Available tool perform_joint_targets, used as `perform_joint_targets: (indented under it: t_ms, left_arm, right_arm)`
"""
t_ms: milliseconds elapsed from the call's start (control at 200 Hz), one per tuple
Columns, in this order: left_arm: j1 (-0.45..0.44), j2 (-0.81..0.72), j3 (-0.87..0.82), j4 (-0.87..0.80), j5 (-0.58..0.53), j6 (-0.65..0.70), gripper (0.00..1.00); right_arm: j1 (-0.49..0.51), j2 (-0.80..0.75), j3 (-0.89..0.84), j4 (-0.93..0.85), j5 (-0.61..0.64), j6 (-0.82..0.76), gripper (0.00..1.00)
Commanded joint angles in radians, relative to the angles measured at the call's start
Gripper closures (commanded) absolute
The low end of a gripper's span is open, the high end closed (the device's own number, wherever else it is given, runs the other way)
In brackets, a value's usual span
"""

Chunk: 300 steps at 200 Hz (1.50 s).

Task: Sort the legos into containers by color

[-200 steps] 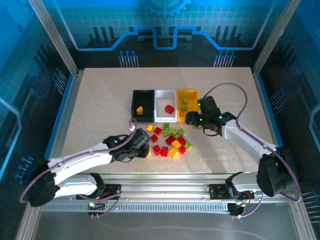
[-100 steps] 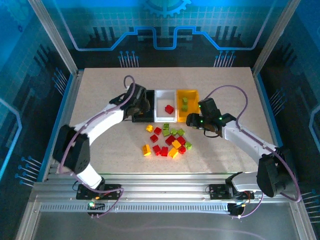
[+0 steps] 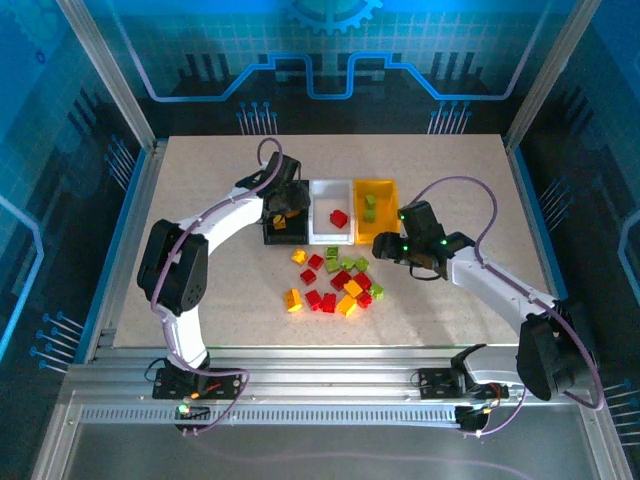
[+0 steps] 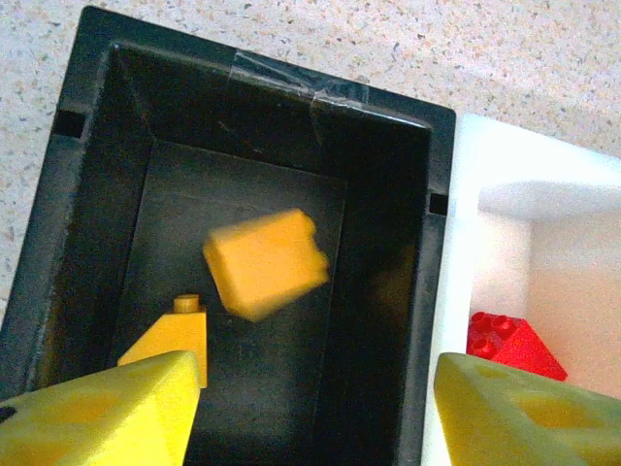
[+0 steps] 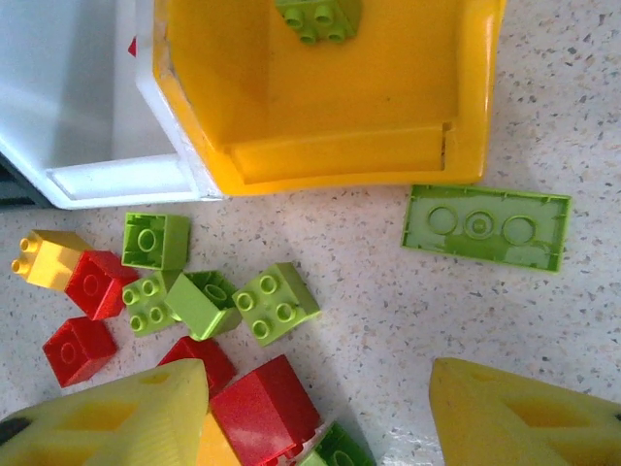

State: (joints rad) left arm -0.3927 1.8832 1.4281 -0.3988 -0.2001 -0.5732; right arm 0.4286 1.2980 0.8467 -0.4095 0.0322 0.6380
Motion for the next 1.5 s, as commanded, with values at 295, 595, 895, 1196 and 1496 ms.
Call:
perform_joint_targets:
  t_ms: [295,595,895,1196,1496]
  left_arm:
    - [-0.129,-0.317,-0.176,0.056,0.1,-0.002,0.01]
    - [-0.213,-0.548,-0.455,0.071,0.107,-0.054,0.01]
    - [-0.215,-0.638,-0.567,0.063,0.108,-0.079,0.01]
    - [-0.213,-0.658,-0.593,0.055,0.108,-0.085,0.01]
    - [-0.213,-0.697,-0.607,0.046,0.097,-0.089,0.01]
  right_arm:
    - [0.074,0.116,0.026,-0.035,-0.166,-0.154,0.42]
    - [0.151,0.285,0.121,-0.045,-0.065,-0.164,0.36]
    - [0.173,0.348,0.133,-0.141,0.019,-0.168,0.4]
    - [0.127,0.283,0.063,-0.199,0.134,-0.094,0.44]
    - [0.112,0.147,0.057,-0.141,0.072,-0.137,0.36]
